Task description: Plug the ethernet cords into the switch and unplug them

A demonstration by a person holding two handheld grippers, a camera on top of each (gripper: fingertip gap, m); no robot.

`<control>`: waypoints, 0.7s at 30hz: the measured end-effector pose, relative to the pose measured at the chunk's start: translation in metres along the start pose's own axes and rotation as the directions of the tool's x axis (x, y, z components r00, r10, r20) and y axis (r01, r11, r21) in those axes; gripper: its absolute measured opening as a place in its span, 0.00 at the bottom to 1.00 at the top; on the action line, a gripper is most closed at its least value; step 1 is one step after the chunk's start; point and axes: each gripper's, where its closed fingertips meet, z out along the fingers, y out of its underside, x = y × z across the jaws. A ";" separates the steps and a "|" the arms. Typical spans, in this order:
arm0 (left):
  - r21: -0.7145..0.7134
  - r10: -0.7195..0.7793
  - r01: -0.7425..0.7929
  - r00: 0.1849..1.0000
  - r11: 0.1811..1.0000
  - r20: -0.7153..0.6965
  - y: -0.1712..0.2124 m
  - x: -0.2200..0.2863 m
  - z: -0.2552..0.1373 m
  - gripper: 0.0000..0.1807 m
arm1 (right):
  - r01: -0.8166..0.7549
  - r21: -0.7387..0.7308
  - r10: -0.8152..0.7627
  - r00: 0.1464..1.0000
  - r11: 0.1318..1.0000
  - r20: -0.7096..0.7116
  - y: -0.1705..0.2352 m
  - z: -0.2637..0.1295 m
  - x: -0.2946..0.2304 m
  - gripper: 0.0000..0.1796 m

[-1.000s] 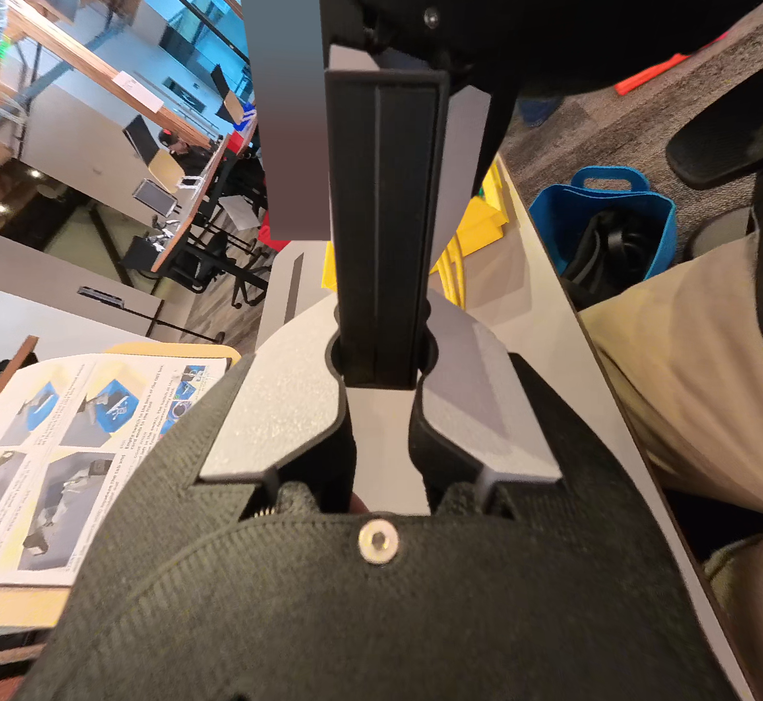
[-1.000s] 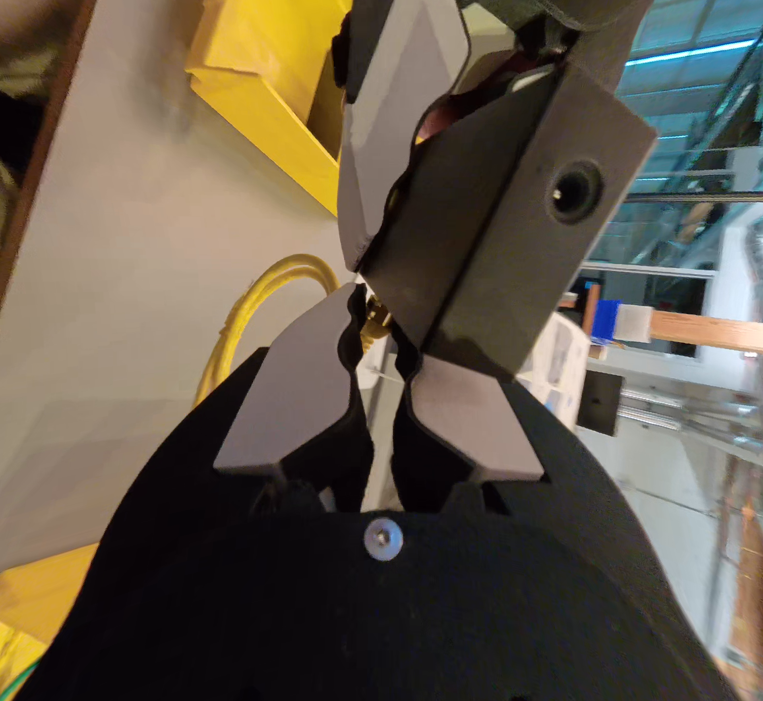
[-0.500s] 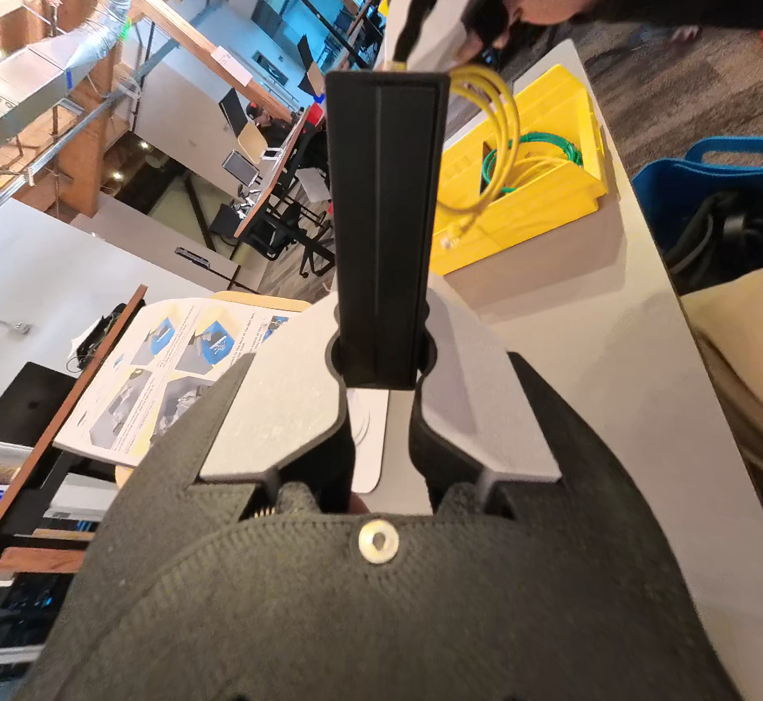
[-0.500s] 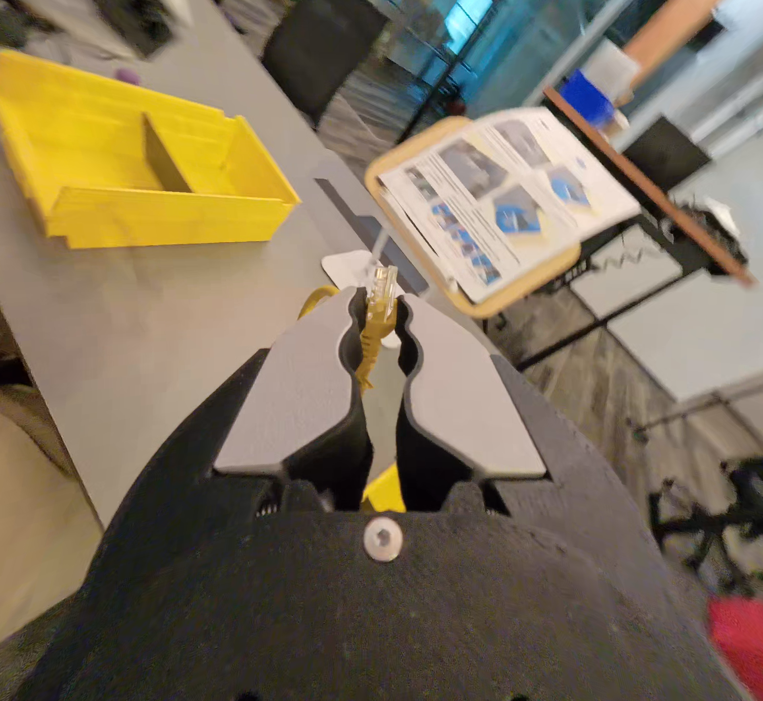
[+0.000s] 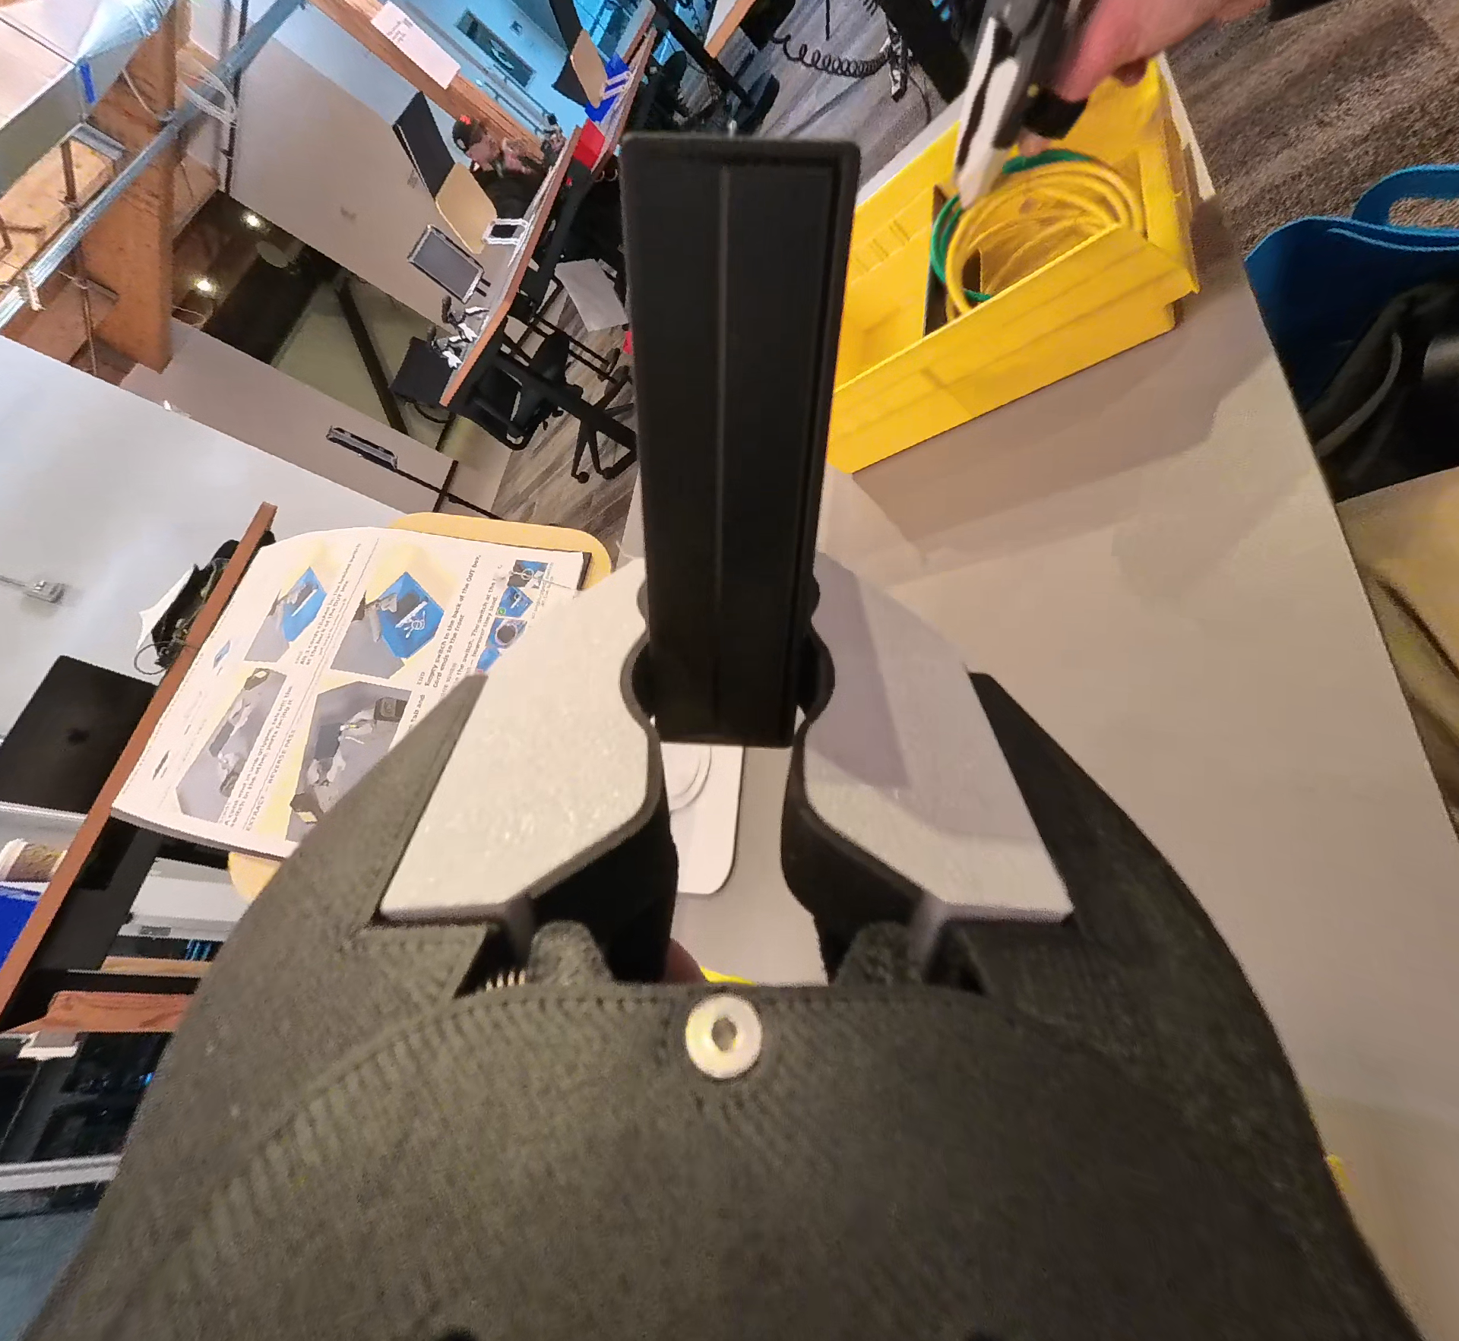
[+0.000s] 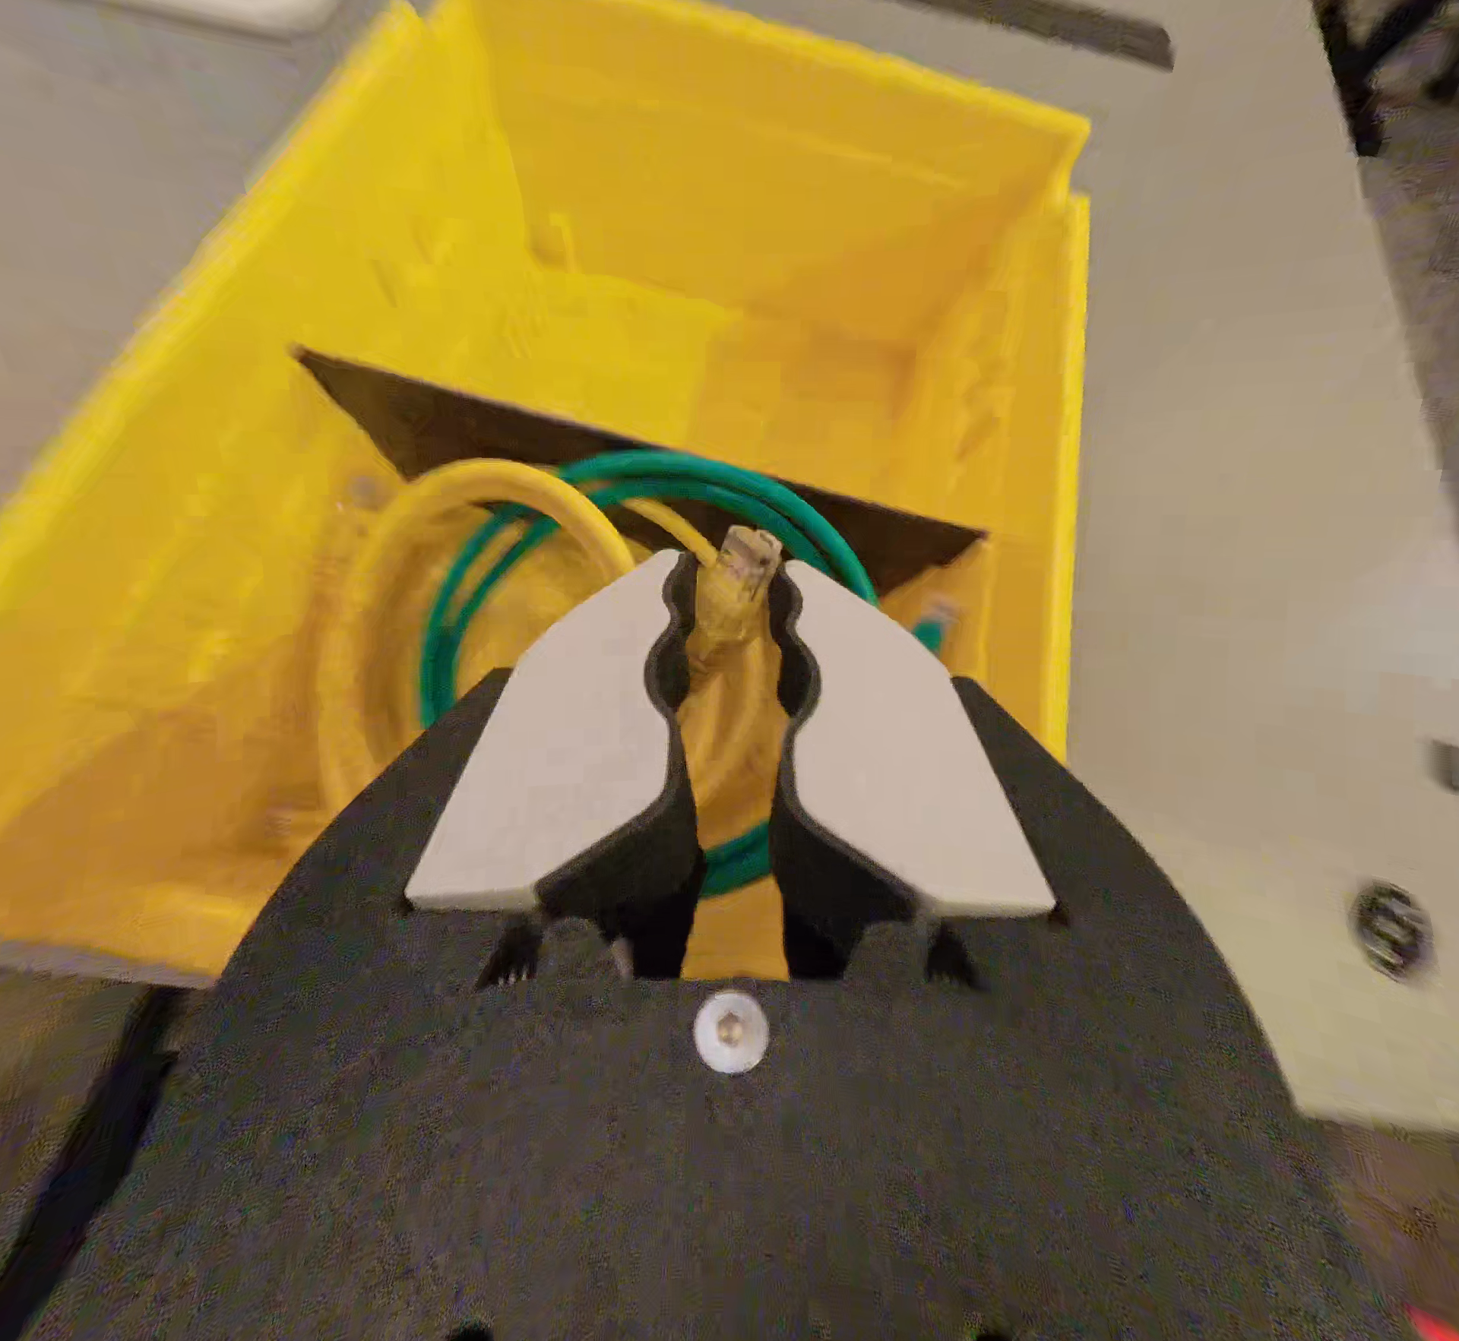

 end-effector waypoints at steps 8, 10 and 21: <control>0.029 -0.009 0.009 1.000 1.000 -0.008 0.000 0.007 0.008 0.16 | 0.389 0.005 -0.377 0.894 0.921 -0.244 -0.046 -0.037 -0.008 0.35; 0.047 -0.020 0.021 0.999 0.999 -0.030 -0.002 0.013 0.013 0.16 | 0.461 0.291 -0.467 0.883 0.838 -0.053 -0.093 -0.067 -0.082 0.34; -0.022 0.021 -0.024 0.988 0.999 -0.154 0.002 0.055 0.035 0.16 | 0.535 0.815 -0.940 0.338 0.224 0.037 -0.162 -0.170 -0.369 0.15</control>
